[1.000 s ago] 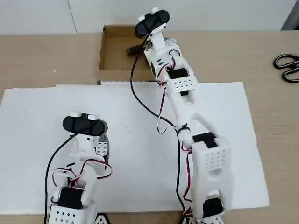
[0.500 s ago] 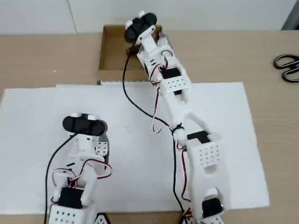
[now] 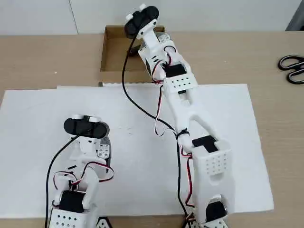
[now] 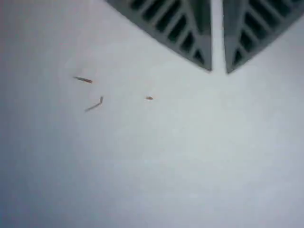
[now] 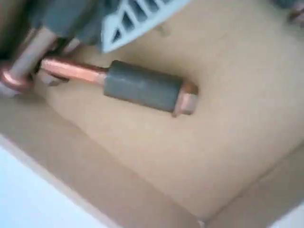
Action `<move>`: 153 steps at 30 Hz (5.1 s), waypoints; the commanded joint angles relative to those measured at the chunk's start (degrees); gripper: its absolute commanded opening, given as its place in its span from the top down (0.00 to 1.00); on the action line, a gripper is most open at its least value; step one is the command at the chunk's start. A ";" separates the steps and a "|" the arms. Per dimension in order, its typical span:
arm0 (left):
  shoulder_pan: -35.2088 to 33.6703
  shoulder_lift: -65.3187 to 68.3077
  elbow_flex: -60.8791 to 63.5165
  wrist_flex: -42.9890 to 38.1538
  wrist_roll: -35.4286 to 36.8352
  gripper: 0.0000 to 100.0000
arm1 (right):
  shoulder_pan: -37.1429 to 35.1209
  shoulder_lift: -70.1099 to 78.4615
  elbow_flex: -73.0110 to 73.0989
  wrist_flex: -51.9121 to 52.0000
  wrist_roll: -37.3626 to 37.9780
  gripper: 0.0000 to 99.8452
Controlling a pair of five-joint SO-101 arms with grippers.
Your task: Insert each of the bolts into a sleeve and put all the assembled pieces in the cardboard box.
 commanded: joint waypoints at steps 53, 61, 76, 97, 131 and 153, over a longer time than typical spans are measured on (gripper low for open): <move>-10.73 -0.62 0.75 -3.52 -0.35 0.99 | 6.55 -64.57 9.93 70.37 -26.90 1.00; -10.99 -0.62 0.75 -3.52 -0.09 0.99 | 6.64 -89.10 41.05 62.81 -27.16 1.00; -11.08 -0.62 0.75 -3.43 0.00 0.99 | 16.13 -125.23 92.92 42.77 -20.22 1.00; -11.08 -0.62 0.75 -3.43 0.00 0.99 | 16.22 -137.98 118.59 40.48 -19.52 1.00; -10.81 -0.62 0.75 -3.52 0.00 0.99 | 17.45 -137.98 120.35 39.08 -19.25 1.00; -10.81 -0.62 0.75 -3.52 0.00 0.99 | 17.45 -137.98 120.35 39.08 -19.25 1.00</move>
